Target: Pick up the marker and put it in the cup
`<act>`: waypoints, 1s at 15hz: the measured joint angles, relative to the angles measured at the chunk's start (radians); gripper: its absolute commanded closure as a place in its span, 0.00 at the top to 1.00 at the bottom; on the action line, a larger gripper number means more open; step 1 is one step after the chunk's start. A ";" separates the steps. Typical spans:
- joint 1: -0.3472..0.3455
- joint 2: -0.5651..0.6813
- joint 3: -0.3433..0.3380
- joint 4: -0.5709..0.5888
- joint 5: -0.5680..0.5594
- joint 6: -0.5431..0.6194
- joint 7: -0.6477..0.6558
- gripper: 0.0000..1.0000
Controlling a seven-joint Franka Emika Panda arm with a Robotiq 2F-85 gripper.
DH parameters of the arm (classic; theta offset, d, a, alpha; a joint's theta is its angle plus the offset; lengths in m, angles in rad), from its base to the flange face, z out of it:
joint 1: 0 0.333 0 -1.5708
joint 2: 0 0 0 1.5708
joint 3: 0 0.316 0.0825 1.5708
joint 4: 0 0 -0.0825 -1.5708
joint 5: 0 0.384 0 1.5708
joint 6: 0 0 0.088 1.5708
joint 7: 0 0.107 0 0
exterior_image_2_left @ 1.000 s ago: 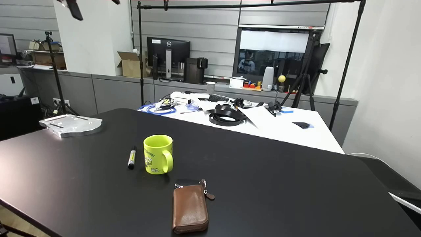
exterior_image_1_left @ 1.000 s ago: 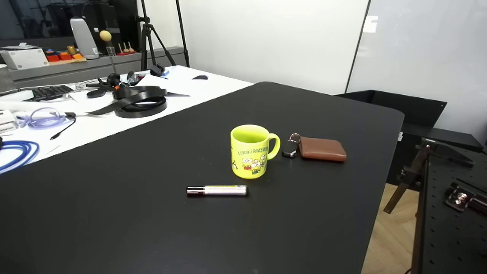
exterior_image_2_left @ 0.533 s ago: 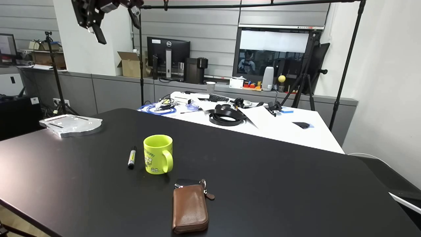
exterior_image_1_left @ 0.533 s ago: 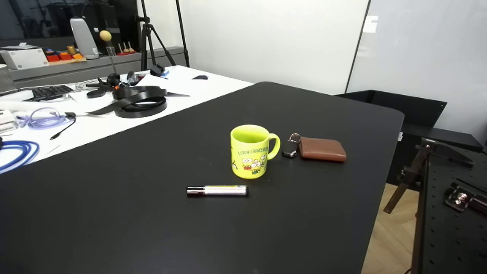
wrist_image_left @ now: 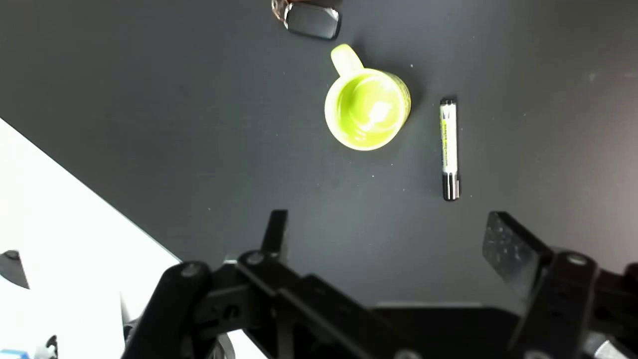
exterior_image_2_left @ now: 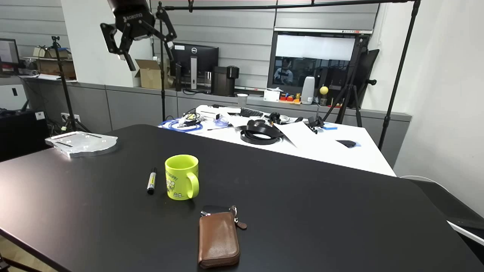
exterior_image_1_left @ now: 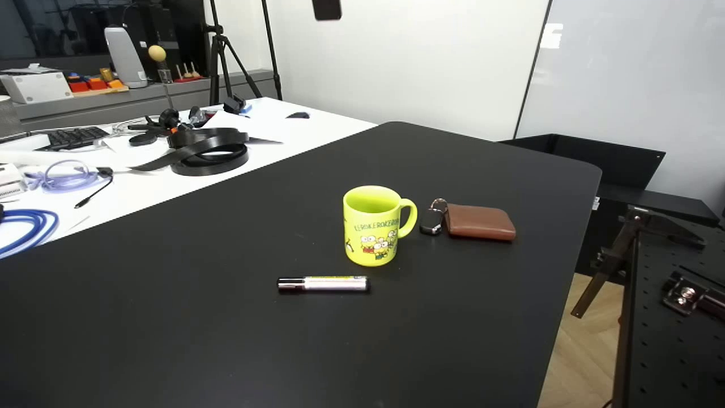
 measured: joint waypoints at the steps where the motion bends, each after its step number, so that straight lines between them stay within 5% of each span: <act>1: 0.000 0.026 -0.012 -0.006 0.017 0.051 -0.049 1.00; 7: 0.000 0.197 -0.054 -0.022 0.160 0.184 -0.331 1.00; 15: 0.000 0.277 -0.054 -0.032 0.158 0.188 -0.362 1.00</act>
